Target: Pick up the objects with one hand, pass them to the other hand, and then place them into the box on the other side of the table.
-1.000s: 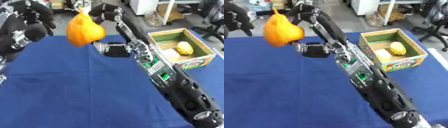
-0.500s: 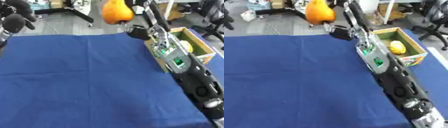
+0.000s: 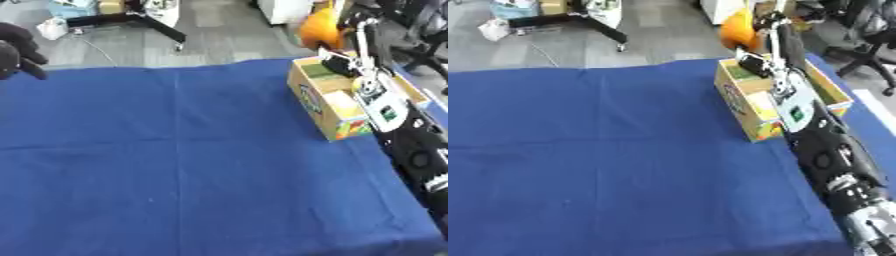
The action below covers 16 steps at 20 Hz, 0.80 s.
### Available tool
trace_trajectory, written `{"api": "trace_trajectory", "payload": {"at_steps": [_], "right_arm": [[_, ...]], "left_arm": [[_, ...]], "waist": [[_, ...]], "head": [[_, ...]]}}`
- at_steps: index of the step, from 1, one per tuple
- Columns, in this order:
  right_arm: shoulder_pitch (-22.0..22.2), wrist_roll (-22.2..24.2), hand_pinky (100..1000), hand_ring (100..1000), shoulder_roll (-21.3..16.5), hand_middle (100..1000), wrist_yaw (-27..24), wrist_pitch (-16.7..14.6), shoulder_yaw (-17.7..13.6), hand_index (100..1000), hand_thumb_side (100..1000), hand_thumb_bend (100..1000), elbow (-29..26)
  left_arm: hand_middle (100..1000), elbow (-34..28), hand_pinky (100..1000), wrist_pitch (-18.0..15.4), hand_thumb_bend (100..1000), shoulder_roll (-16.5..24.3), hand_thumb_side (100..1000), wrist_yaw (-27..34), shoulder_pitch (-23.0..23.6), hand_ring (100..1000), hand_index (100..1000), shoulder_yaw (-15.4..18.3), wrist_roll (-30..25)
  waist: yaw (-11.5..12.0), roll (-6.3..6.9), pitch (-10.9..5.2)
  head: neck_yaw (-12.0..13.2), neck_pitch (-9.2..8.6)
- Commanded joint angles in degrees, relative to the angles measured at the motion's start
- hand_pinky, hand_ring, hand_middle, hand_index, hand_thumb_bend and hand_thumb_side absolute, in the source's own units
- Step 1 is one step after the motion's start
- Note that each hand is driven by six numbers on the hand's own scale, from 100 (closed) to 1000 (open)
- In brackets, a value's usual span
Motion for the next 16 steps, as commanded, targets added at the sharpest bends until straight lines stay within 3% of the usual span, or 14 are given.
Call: {"api": "trace_trajectory", "payload": {"at_steps": [1,5,7,8,9,10,11,12,16], "right_arm": [[-1.95,-3.29,792,795,-2.69,719,0.61,1.13,-2.51,491,100,168,4.25],[-2.50,-6.77,793,799,-3.37,718,0.08,2.90,-4.15,511,100,162,9.56],[-2.59,-8.10,799,811,-3.55,735,-0.47,3.70,-4.48,596,100,186,12.18],[-2.62,-8.40,805,825,-3.69,766,-0.51,4.18,-4.45,727,185,302,13.55],[-2.66,-8.43,810,833,-3.91,785,-0.28,4.70,-4.34,788,230,354,14.77],[-2.67,-8.19,836,869,-4.12,836,0.18,5.21,-4.16,914,349,487,15.74],[-2.69,-7.52,844,883,-4.39,856,0.90,5.91,-3.98,947,398,532,16.56],[-2.72,-6.87,849,900,-4.61,884,1.52,6.53,-3.97,990,429,543,16.96],[-1.63,-7.10,853,916,-5.97,904,1.27,7.13,-4.99,1000,441,549,14.45]], "left_arm": [[478,0.09,446,-0.73,972,-0.16,633,-0.83,0.30,497,576,1.22,1.54],[475,0.70,444,-1.67,969,-1.10,634,-1.05,1.51,494,574,1.40,1.88],[474,0.97,443,-2.06,968,-1.49,636,-0.96,2.05,493,574,1.38,1.84],[475,1.09,442,-2.28,967,-1.70,636,-0.91,2.33,493,574,1.36,1.81],[474,1.20,442,-2.48,967,-1.87,636,-0.88,2.57,493,574,1.33,1.77],[474,1.30,442,-2.64,967,-1.99,636,-0.89,2.79,493,574,1.34,1.76],[474,1.40,442,-2.79,967,-2.11,636,-0.95,3.03,493,574,1.40,1.78],[474,1.47,443,-2.95,966,-2.22,636,-0.99,3.22,493,575,1.47,1.81],[476,1.86,444,-3.60,965,-2.84,643,-1.22,3.93,495,576,1.85,2.09]], "waist": [[0.12,0.55,-0.65],[0.55,0.44,-0.46],[0.79,0.42,-0.39],[0.92,0.40,-0.34],[1.05,0.37,-0.30],[1.15,0.34,-0.29],[1.21,0.32,-0.29],[1.24,0.30,-0.29],[1.26,0.27,-0.29]], "head": [[-2.75,-1.07],[-6.50,-1.93],[-7.48,-2.04],[-7.79,-2.12],[-7.97,-2.15],[-8.04,-2.14],[-8.07,-2.16],[-8.04,-2.16],[-7.68,-2.11]]}}
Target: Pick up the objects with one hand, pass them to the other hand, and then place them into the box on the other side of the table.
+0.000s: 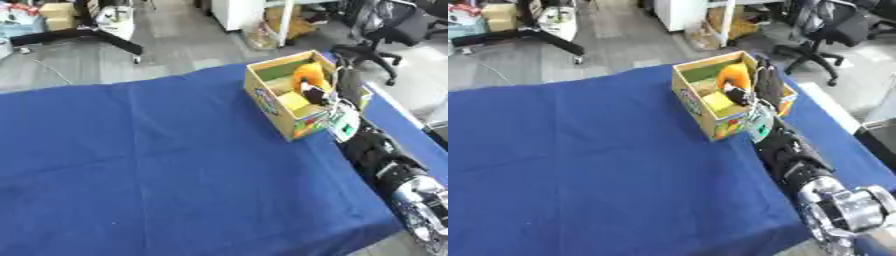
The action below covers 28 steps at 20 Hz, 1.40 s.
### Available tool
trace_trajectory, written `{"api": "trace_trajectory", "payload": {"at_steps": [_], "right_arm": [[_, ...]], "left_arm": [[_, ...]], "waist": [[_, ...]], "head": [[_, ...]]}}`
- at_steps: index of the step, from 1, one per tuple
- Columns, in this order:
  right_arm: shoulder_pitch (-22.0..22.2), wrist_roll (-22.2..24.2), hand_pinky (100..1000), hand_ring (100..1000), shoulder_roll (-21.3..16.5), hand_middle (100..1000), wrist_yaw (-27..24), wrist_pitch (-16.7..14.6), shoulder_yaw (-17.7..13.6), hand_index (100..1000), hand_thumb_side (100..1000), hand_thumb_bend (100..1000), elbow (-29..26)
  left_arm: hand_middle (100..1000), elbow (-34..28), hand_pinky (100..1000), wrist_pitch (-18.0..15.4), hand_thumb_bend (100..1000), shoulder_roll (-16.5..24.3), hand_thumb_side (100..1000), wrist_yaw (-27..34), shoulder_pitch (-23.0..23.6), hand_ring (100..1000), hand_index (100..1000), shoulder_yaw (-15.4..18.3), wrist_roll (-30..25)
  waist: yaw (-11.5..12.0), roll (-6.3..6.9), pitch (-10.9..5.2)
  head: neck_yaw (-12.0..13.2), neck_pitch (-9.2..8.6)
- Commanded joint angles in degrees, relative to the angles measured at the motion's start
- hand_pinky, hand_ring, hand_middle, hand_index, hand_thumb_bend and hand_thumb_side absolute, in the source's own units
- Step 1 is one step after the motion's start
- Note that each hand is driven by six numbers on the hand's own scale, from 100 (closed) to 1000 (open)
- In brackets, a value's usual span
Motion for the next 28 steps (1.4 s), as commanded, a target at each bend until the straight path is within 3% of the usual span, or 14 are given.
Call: {"api": "trace_trajectory", "payload": {"at_steps": [1,5,9,12,16,17,20,23,28], "right_arm": [[0.16,-1.14,850,912,-3.41,900,-0.65,-0.16,-0.92,1000,469,504,-4.07],[4.22,-2.92,857,916,-5.60,883,-6.06,-4.00,-0.70,995,388,268,-14.55],[10.90,-3.50,821,844,-7.02,829,-15.53,-9.67,0.12,970,377,100,-32.27],[14.60,-2.44,821,844,-7.54,829,-19.63,-10.13,0.39,970,377,100,-41.90],[15.32,-1.72,821,844,-7.68,829,-20.50,-8.97,0.38,970,377,100,-44.56],[15.64,-1.84,822,841,-7.39,806,-20.62,-9.03,0.67,943,402,100,-45.01],[19.24,-3.14,821,841,-3.97,807,-21.42,-11.13,2.55,947,428,100,-48.71],[23.63,-1.44,821,838,-0.94,812,-22.40,-13.82,3.49,952,446,100,-53.11],[30.86,2.66,823,842,4.49,813,-25.93,-18.26,3.09,960,460,100,-60.34]], "left_arm": [[479,-0.16,445,-0.79,966,0.12,647,-0.38,0.01,498,578,0.93,0.12],[489,0.65,449,-1.52,962,-0.65,657,-0.54,0.64,506,583,1.33,0.24],[507,1.54,458,-2.99,952,-1.95,688,-2.36,0.63,520,602,3.43,2.83],[507,2.13,458,-3.59,952,-2.60,688,-4.06,0.65,520,602,4.26,4.53],[507,2.29,458,-3.74,952,-2.73,688,-4.51,0.64,520,602,4.22,4.94],[547,2.06,489,-3.93,914,-3.02,763,-4.71,0.60,555,646,4.51,5.14],[552,1.48,499,-6.13,865,-6.60,778,-6.92,1.61,561,650,8.08,7.35],[550,2.65,501,-8.83,851,-9.39,788,-9.14,2.92,559,647,12.26,10.05],[555,5.72,506,-12.55,826,-12.65,777,-10.67,3.34,563,650,12.94,14.37]], "waist": [[0.00,0.26,-0.35],[-0.14,0.19,-0.32],[-0.24,0.08,-0.32],[-0.29,0.04,-0.33],[-0.30,0.03,-0.33],[-0.23,-0.07,-0.33],[-0.49,-0.17,-0.41],[-0.95,-0.08,-0.28],[-0.92,-0.01,-0.36]], "head": [[0.29,-0.48],[1.22,-0.51],[2.72,-0.70],[3.26,-0.80],[3.33,-0.82],[4.44,-1.08],[7.07,-1.36],[8.68,-1.91],[10.14,-1.81]]}}
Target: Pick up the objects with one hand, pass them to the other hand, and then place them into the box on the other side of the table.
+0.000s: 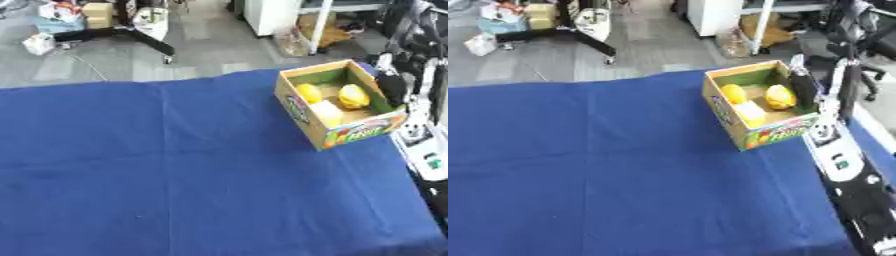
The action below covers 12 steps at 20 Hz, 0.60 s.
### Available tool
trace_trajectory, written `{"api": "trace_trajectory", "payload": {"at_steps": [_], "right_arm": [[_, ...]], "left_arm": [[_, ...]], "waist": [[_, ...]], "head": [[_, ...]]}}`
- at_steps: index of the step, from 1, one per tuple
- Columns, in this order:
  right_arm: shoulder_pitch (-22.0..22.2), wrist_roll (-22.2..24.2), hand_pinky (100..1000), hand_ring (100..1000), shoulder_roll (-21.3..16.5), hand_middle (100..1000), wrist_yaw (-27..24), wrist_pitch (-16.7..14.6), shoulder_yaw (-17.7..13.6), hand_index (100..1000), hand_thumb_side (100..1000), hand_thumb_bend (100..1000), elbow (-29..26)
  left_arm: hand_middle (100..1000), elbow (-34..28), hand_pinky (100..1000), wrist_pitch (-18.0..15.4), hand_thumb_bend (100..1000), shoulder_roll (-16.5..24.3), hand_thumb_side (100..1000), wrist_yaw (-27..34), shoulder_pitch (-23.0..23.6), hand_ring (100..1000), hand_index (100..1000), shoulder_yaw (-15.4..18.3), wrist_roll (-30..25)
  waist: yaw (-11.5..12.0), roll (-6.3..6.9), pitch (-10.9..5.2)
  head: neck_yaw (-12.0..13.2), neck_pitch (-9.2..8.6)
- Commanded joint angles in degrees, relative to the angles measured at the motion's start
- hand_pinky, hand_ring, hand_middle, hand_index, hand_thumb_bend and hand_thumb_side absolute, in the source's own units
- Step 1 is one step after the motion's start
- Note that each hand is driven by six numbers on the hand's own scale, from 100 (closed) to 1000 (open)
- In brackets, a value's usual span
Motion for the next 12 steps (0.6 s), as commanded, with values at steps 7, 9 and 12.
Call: {"api": "trace_trajectory", "payload": {"at_steps": [7,9,12], "right_arm": [[10.99,4.05,823,841,6.66,805,-5.98,-3.91,-1.08,939,474,100,-14.10],[12.93,4.55,823,843,7.16,807,-6.41,-3.57,-0.83,938,476,100,-16.17],[13.66,5.67,824,845,7.31,811,-6.76,-3.00,-0.30,944,479,100,-17.17]], "left_arm": [[555,3.05,512,-4.04,800,-4.38,784,-1.73,0.05,563,651,-0.06,3.19],[554,3.51,512,-4.64,799,-5.17,786,-1.43,0.15,563,664,-0.40,2.89],[554,4.04,512,-5.05,805,-5.69,794,-0.98,0.34,563,668,-1.19,1.95]], "waist": [[0.57,0.02,-0.98],[0.74,-0.01,-1.18],[0.68,0.02,-1.39]], "head": [[1.83,-0.08],[2.23,0.32],[3.60,0.94]]}}
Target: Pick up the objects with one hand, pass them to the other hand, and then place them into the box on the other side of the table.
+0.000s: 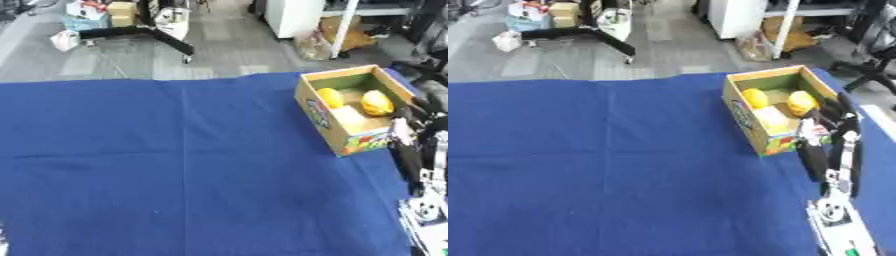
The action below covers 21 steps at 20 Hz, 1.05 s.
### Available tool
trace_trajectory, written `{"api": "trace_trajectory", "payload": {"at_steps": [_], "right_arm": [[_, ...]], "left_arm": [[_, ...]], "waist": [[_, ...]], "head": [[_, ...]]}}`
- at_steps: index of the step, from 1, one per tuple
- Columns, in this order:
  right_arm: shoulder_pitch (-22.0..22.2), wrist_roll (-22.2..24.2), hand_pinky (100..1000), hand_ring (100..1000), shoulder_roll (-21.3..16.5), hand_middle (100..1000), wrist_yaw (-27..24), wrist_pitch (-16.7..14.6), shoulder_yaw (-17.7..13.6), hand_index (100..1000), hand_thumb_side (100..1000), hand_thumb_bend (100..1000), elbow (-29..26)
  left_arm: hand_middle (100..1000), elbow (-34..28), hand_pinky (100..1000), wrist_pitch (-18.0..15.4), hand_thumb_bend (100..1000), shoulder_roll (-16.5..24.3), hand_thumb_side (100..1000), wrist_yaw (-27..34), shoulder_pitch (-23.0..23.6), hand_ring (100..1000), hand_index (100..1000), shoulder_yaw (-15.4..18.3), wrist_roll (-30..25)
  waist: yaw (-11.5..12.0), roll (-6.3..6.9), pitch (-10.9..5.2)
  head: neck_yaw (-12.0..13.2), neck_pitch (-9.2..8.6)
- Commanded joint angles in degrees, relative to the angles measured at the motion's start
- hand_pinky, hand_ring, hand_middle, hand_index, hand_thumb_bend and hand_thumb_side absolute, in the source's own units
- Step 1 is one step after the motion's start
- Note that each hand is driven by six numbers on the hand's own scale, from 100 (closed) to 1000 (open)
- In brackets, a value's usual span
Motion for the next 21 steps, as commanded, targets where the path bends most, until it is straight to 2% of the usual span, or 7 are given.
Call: {"api": "trace_trajectory", "payload": {"at_steps": [1,9,12,13,14,21], "right_arm": [[-0.27,1.10,825,847,-0.32,812,-0.74,0.32,0.11,948,482,100,-2.39],[0.00,3.43,831,861,0.18,828,-1.81,0.32,1.22,977,498,100,-2.09],[0.05,4.96,832,863,0.17,827,-1.86,0.24,1.57,974,500,100,-1.95],[0.01,5.22,832,861,0.23,823,-1.95,0.27,1.53,972,482,100,-1.91],[0.00,5.42,832,862,0.23,821,-2.07,0.35,1.58,971,503,100,-1.81],[-0.17,6.55,831,858,0.08,815,-2.44,0.53,1.85,966,505,100,-1.55]], "left_arm": [[554,-0.26,512,-0.56,809,0.20,795,0.50,-0.36,563,670,-0.72,-1.01],[559,0.58,512,0.79,847,-0.38,820,0.75,-0.09,567,675,-2.54,-4.79],[554,0.79,512,1.05,849,-0.44,816,0.86,0.06,563,673,-3.32,-5.88],[551,0.83,512,1.10,850,-0.50,813,0.99,0.03,561,671,-3.53,-6.25],[550,0.91,511,1.14,850,-0.57,810,1.18,0.03,561,671,-3.76,-6.57],[544,1.14,509,1.09,854,-0.37,803,1.62,0.24,557,665,-4.62,-8.06]], "waist": [[-0.01,0.03,-1.32],[-0.39,0.03,-1.44],[-0.51,0.04,-1.33],[-0.49,0.02,-1.24],[-0.44,0.00,-1.15],[-0.38,-0.26,-0.51]], "head": [[1.42,0.63],[6.39,4.37],[7.94,4.92],[8.16,4.96],[8.21,4.98],[7.61,5.00]]}}
